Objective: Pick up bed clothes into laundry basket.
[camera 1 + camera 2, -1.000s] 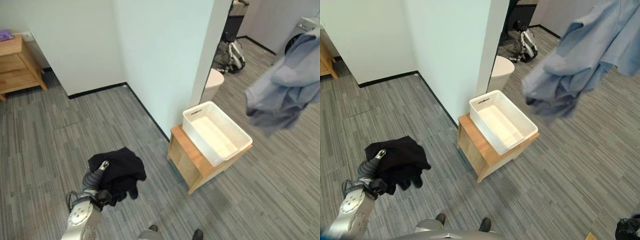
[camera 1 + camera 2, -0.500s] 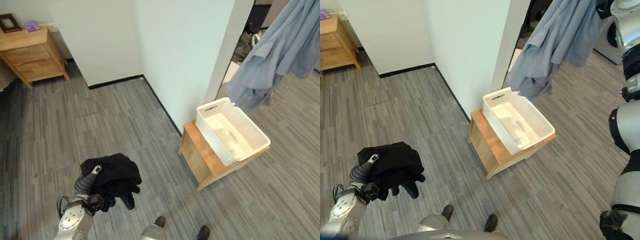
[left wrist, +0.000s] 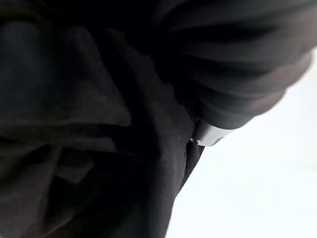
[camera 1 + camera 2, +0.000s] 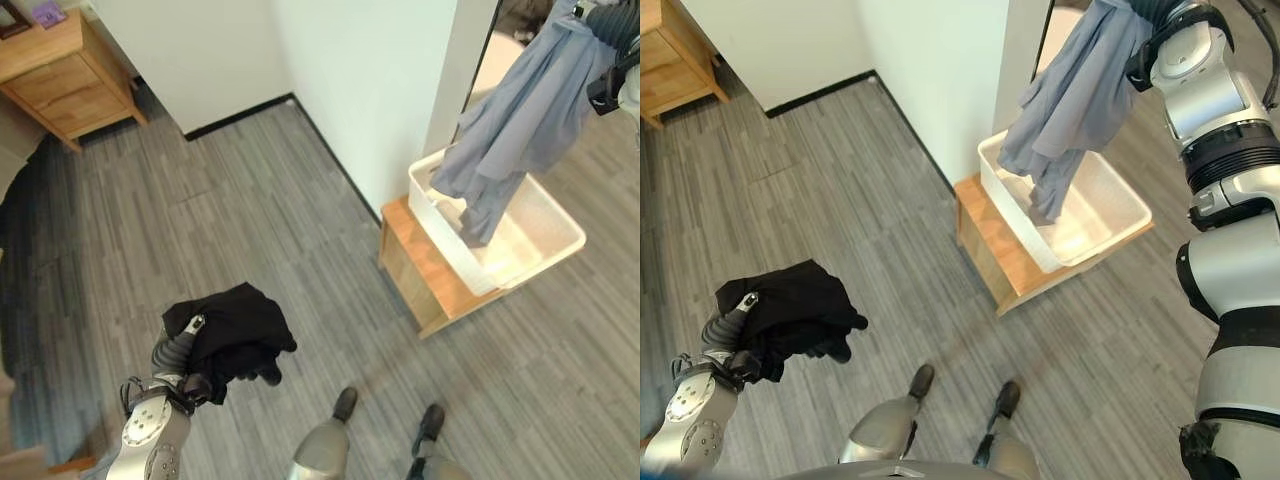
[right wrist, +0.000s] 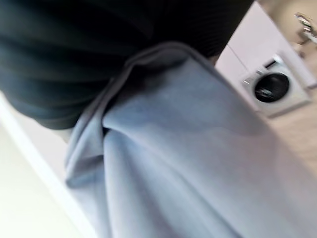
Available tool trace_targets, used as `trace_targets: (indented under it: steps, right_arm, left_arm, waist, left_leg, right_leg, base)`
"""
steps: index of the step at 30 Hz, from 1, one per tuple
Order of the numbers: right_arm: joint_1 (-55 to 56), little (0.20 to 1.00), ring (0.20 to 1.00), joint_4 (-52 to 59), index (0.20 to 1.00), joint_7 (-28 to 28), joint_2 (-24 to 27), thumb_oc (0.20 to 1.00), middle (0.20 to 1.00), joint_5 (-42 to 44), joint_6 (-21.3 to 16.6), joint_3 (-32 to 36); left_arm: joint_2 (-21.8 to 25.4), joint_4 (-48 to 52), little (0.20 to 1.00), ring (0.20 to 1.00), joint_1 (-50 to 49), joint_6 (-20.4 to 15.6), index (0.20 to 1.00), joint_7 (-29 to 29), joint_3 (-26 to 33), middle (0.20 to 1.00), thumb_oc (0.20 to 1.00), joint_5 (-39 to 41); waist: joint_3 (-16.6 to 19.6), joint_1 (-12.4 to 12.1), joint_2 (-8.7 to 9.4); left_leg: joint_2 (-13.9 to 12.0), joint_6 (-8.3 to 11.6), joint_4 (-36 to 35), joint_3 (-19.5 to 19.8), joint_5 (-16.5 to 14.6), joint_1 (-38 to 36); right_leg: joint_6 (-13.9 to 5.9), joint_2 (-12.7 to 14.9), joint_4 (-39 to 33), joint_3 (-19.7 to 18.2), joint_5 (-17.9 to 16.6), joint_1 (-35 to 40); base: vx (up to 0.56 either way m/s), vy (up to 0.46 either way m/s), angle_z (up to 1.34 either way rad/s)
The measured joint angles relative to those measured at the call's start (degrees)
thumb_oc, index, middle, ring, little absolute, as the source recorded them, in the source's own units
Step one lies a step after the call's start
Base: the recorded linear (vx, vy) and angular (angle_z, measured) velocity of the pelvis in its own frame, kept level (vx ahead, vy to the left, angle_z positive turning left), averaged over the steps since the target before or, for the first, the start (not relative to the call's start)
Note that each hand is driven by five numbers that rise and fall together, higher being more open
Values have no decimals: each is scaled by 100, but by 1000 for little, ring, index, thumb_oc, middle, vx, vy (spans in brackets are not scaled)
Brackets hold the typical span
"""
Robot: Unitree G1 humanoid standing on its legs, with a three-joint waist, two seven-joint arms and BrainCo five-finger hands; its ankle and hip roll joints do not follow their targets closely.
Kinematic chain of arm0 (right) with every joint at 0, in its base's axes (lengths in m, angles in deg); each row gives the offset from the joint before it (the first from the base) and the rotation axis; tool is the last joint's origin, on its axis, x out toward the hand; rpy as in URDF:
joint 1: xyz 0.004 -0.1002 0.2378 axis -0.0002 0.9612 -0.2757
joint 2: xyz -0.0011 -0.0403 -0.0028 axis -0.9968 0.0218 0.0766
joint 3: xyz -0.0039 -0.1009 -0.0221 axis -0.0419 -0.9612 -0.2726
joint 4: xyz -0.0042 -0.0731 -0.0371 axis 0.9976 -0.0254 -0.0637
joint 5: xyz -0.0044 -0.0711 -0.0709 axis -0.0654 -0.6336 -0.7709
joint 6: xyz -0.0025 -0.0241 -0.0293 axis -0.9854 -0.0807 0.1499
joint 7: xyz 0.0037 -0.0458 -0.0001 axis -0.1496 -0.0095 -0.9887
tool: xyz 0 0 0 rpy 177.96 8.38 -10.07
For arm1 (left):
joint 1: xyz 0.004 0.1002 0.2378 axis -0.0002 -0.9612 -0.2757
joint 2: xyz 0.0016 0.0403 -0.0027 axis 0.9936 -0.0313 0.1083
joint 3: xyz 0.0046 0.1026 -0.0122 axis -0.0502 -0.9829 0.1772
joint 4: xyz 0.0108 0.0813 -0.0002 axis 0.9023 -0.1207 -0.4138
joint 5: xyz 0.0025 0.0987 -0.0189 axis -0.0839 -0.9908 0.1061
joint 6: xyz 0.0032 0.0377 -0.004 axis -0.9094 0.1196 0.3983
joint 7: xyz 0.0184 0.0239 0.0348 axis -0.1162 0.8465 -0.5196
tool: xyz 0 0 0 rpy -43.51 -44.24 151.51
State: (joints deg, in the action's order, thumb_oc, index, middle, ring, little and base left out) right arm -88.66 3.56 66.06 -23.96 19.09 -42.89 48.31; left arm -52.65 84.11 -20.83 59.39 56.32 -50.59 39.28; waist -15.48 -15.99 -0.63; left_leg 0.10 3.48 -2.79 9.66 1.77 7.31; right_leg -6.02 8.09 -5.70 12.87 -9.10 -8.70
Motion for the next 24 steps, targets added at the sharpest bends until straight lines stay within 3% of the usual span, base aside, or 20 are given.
trace_targets:
  steps: [4,12,13,17,24]
  right_arm:
    - [52,200,200,-93,200,-12,-226,200,200,-251,63,79]
    - [119,200,200,-661,200,92,-549,200,200,-686,152,141]
    - [130,1000,1000,-981,1000,216,-641,1000,1000,-680,138,130]
    - [156,1000,1000,-2264,1000,837,-930,1000,1000,-743,306,-500]
    - [59,1000,1000,-2566,1000,1572,-1277,1000,1000,-1903,406,-894]
  left_arm:
    - [0,1,200,200,52,-60,200,-52,-6,200,200,2]
    - [0,59,200,200,178,-104,200,-36,-143,200,200,4]
    - [0,58,200,200,185,-104,200,-23,-161,200,200,5]
    - [31,50,200,200,344,-104,200,52,-174,200,200,5]
    - [33,13,200,200,586,-104,200,88,-243,200,200,9]
  waist:
    - [-148,2,-128]
    - [-345,-52,-149]
    - [-349,-73,-150]
    - [-350,-166,-148]
    - [-350,-166,-147]
  left_leg:
    - [-24,9,11,-34,13,163]
    - [-36,14,71,-80,15,473]
    - [-36,16,76,-79,17,499]
    - [-53,21,97,-34,20,553]
    - [-69,43,98,-20,34,552]
  right_leg:
    - [15,-12,0,-32,-26,-175]
    - [42,-25,-1,-52,-57,-475]
    - [42,-25,0,-52,-57,-494]
    - [43,-40,0,-1,-57,-507]
    - [63,-60,0,1,-79,-506]
  base:
    - [-63,2,-5]
    - [-22,1,-1]
    - [1,-36,2]
    - [-3,-4,5]
    - [0,-1,1]
